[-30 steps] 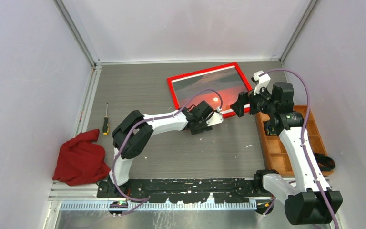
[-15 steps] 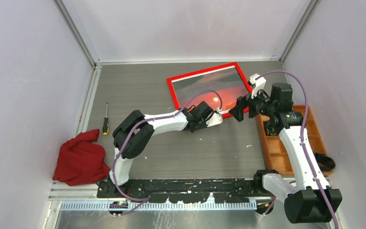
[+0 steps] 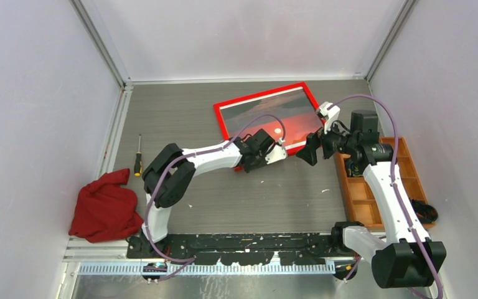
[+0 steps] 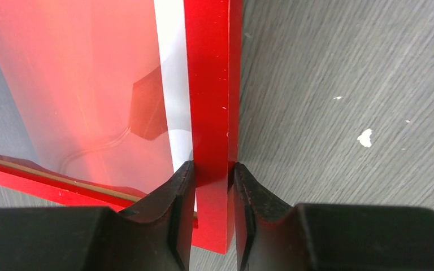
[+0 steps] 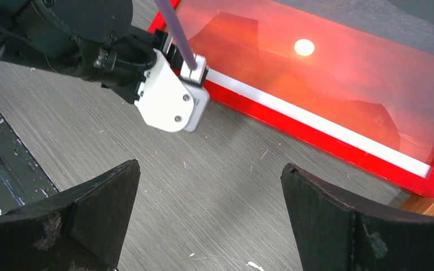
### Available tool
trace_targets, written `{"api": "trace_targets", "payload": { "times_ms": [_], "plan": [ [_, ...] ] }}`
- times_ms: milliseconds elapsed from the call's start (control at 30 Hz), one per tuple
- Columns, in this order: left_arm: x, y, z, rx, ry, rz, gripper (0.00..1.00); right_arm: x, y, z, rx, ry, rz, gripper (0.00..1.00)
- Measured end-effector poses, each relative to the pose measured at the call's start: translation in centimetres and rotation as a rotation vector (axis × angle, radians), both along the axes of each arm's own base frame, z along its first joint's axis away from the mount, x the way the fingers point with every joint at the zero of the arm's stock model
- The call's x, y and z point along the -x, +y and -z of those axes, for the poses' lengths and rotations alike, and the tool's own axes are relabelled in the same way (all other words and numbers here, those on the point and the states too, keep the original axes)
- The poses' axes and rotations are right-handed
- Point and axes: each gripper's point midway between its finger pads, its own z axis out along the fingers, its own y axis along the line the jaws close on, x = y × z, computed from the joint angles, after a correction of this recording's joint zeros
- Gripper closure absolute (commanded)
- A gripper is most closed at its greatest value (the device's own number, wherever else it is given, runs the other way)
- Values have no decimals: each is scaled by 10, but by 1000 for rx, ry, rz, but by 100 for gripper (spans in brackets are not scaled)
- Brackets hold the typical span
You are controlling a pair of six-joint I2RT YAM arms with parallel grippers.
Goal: Take the photo out of the frame
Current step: Turn over the photo frame at the center of the board.
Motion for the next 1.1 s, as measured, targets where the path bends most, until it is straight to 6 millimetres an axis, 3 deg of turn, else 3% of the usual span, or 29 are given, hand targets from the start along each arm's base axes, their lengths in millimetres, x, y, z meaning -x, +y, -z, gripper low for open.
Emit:
{"api": "trace_targets", "payload": {
  "times_ms": [233, 433, 667, 800, 967, 1100],
  "plan": [
    [-8, 17, -10, 14, 34, -47, 100, 1, 7, 6, 17, 10, -36, 0],
    [-2, 21, -36, 67, 54, -36, 99, 3, 17, 12, 67, -29, -95, 0],
    [10, 20, -66, 129, 64, -7, 100, 23, 23, 59, 172, -80, -243, 0],
    [16, 20, -72, 146, 82, 6, 99, 30, 22, 68, 218, -162, -297, 0],
    [23, 21, -71, 148, 113, 12, 99, 18, 24, 63, 283, -268, -310, 0],
    [25, 22, -70, 154, 131, 4, 100, 8, 27, 71, 372, -328, -330, 0]
  ]
}}
